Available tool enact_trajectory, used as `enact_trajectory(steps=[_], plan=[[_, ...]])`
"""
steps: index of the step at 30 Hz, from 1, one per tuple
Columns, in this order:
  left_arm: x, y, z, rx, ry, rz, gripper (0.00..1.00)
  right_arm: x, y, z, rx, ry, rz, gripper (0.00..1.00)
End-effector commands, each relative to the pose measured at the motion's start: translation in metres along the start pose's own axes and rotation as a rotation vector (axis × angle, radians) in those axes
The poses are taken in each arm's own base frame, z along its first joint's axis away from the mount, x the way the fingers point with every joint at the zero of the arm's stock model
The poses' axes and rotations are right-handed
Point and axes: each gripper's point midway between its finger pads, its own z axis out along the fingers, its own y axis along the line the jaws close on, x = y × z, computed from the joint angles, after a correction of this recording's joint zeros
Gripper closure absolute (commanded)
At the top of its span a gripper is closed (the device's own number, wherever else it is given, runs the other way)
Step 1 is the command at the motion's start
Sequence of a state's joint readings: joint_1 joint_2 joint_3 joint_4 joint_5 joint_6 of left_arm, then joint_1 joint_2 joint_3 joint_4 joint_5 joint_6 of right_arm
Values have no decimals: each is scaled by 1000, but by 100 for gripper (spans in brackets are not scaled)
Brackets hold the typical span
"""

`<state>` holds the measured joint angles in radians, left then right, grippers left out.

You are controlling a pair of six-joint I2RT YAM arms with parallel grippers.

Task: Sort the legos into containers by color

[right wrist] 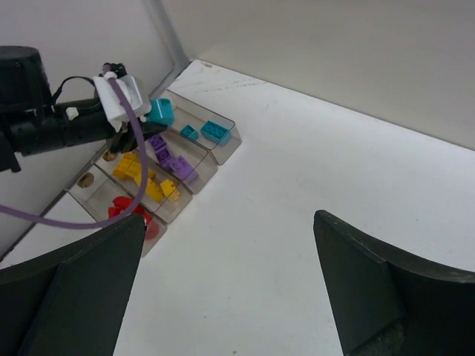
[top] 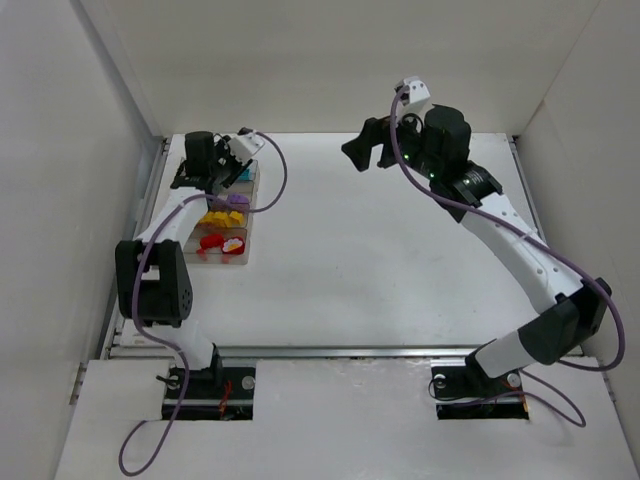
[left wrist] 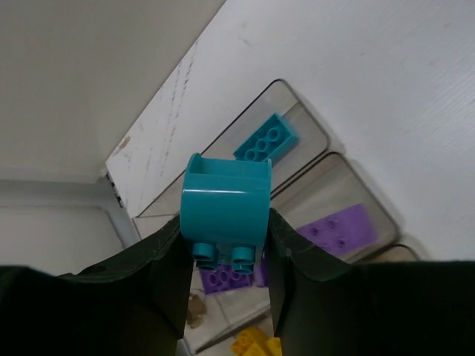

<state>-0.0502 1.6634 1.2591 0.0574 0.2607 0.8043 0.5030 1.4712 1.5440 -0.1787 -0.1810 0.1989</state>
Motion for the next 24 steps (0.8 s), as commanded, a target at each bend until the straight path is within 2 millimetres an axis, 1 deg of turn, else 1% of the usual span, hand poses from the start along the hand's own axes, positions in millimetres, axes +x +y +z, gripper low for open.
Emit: enact_trajectory(steps=[1,2,3,4,5,6,7,9,10,11,12,13,14,15,16,17,18,19,20,22,23,24], plan=[[2,42,13,-13,6,176,100,-38,5,0,-37,-88,-28,0],[17,39,15,26,53,177,100,-38,0,5,-27,-85,-27,0],[14,41,19,37,47,197,100,-38,-1,7,-27,-85,-26,0],[28,37,25,58,75,199,100,-34,-1,10,-35,-74,-25,0],[29,41,25,63,68,234,100,-38,-5,12,-28,-82,-26,0],[34,39,28,83,58,233,100,-37,-6,17,-27,-78,-25,0],[37,34,32,101,55,228,100,-37,-4,17,-37,-75,-25,0],[36,36,38,110,42,270,100,-37,-6,23,-37,-74,-25,0],[33,38,41,112,32,282,100,-31,-6,28,-44,-59,-22,0],[41,33,50,128,44,275,100,-35,-3,27,-57,-66,-25,0],[42,35,55,125,41,276,100,-34,-4,30,-56,-63,-24,0],[43,46,57,97,48,266,100,-30,-5,33,-55,-54,-13,0],[53,43,66,106,67,260,100,-30,-3,33,-67,-52,-13,0],[53,44,70,99,63,248,100,-34,-2,32,-69,-60,-15,0],[61,49,75,90,79,242,100,-34,-2,32,-69,-60,-15,0],[59,52,75,81,72,246,100,-34,-2,32,-69,-60,-6,0],[65,50,78,83,87,243,100,-34,-2,32,-69,-60,-6,0],[64,53,83,65,74,250,100,-34,-3,32,-60,-62,-6,0],[70,56,82,49,84,237,100,-34,-3,32,-60,-62,-6,0],[74,57,86,33,83,242,100,-34,-3,32,-60,-62,-6,0],[72,59,86,26,78,244,100,-32,-3,32,-58,-53,5,0],[76,56,88,32,84,226,99,-32,-3,32,-58,-53,5,0]])
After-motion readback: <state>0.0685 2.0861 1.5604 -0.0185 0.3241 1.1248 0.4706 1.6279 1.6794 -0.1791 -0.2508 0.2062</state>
